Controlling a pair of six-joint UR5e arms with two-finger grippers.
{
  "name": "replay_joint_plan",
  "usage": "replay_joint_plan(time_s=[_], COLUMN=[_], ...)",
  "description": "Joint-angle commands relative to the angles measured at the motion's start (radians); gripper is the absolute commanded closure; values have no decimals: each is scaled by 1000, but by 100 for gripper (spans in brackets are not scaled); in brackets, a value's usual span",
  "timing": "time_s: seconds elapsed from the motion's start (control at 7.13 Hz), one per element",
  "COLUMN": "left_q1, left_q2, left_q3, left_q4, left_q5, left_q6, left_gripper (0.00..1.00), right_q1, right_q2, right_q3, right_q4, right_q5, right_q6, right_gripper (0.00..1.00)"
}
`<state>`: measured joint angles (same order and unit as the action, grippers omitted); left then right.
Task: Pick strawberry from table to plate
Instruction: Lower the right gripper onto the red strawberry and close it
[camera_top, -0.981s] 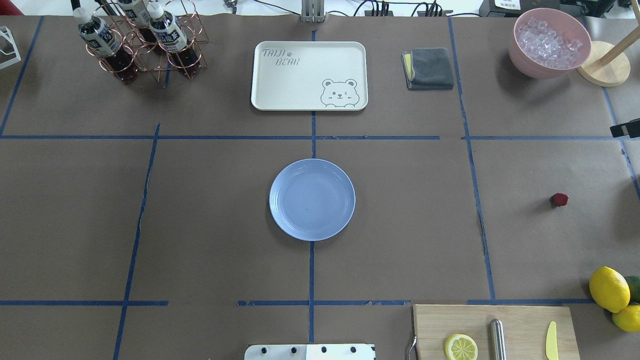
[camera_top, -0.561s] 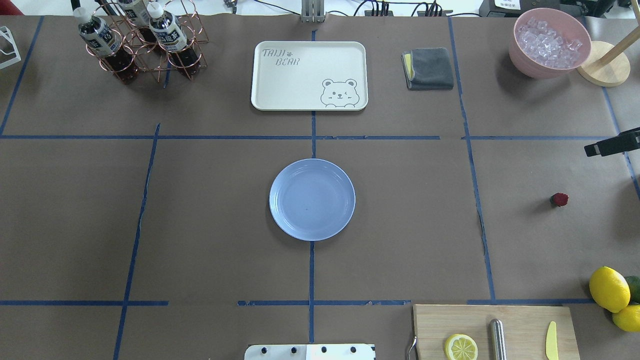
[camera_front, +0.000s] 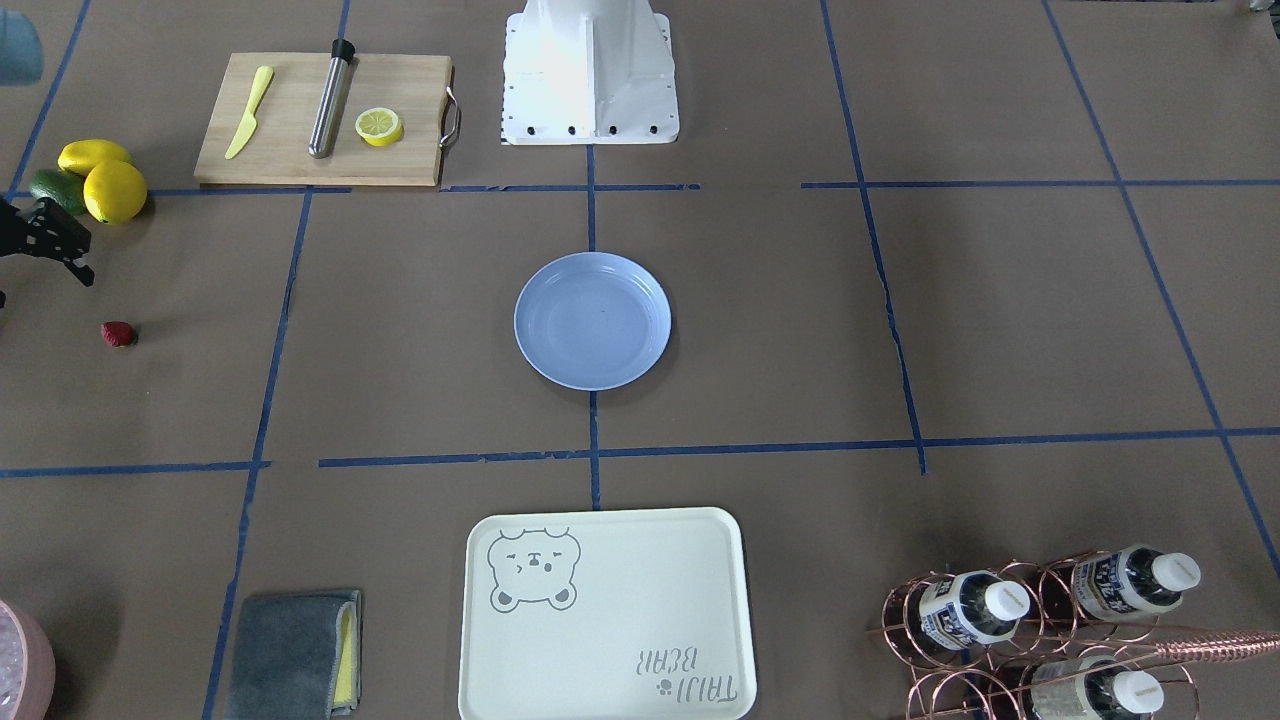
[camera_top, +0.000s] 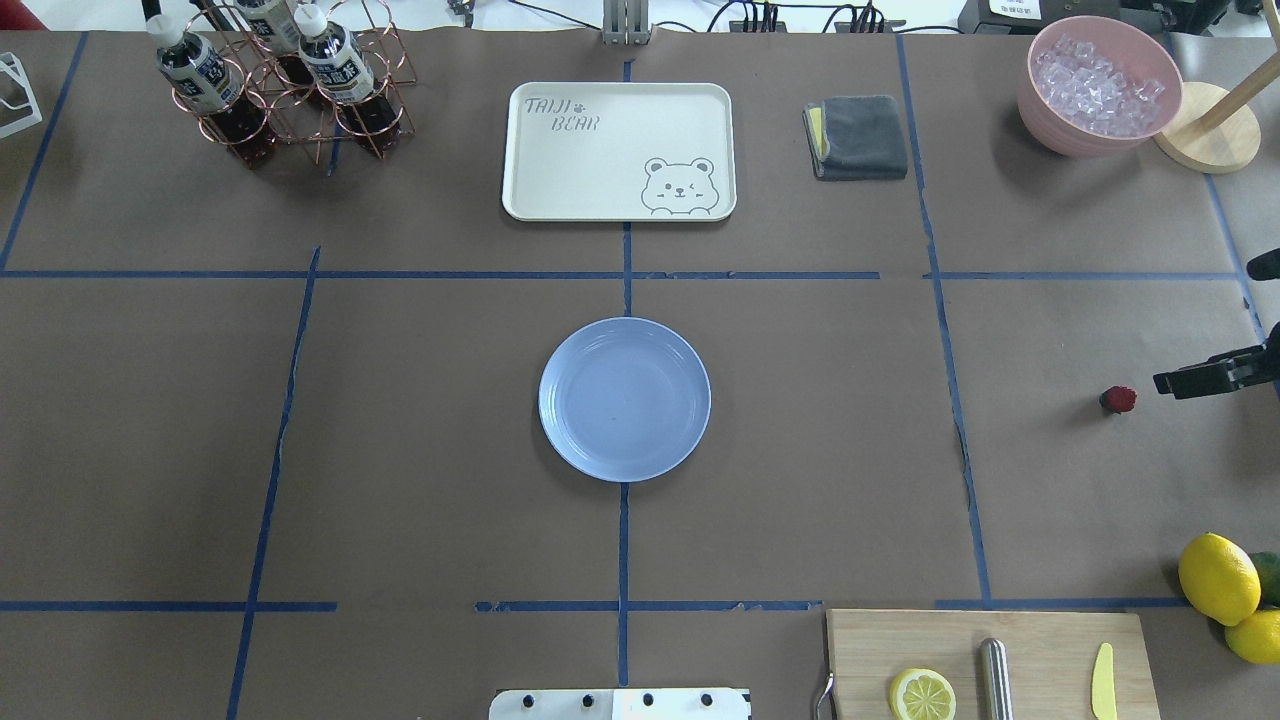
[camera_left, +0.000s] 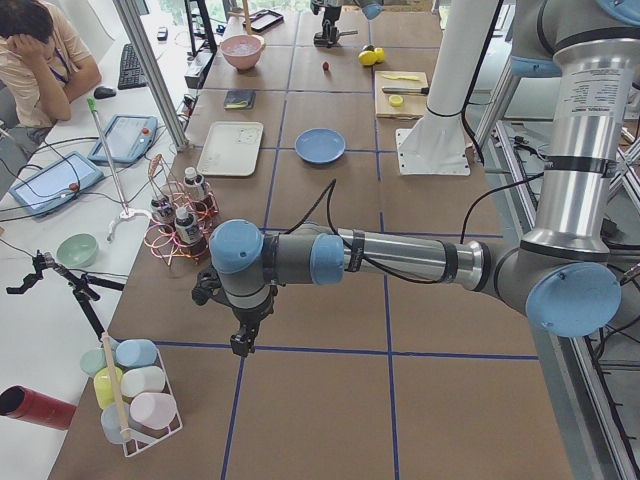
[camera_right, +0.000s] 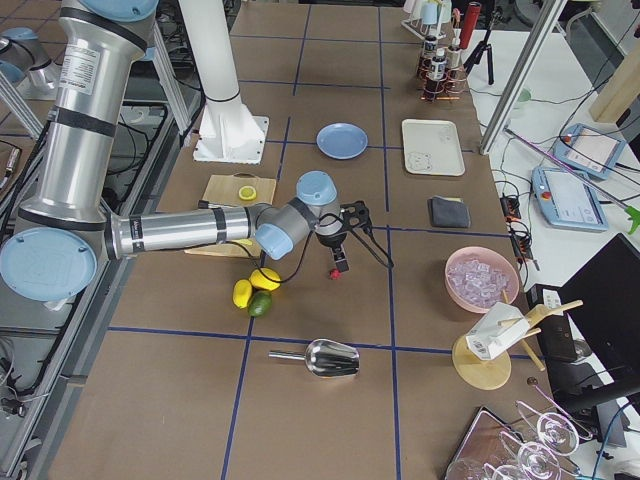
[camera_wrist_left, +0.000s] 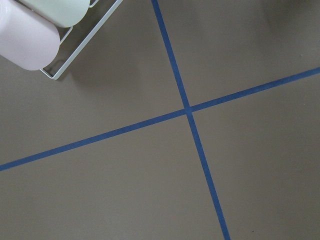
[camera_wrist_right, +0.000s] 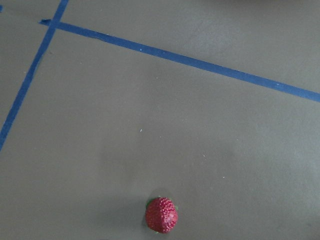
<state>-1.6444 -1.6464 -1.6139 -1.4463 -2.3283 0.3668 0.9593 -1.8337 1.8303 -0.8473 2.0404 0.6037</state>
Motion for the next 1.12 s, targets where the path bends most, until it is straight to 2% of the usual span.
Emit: replay_joint_plan(time_s=[0.0,0.14,0.56,0.98], left_q1=[0,0,0,0], left_q2=[0,-1,-1,-1], left_q3=[-9,-9,-11,-24], left_q4=[0,0,0,0], left_q5=[0,0,-14,-14], left_q6=[0,0,0,1], left_gripper=[0,0,0,0], right_q1=[-80,-85,-100,-105], right_q2=[78,112,108,84], right_q3=[-92,-121,-134,-137], right_q4=[53,54,54,54], right_q5=[-78,-78,-94,-92], right_q6=[56,64,61,59], right_gripper=[1,2,8,21])
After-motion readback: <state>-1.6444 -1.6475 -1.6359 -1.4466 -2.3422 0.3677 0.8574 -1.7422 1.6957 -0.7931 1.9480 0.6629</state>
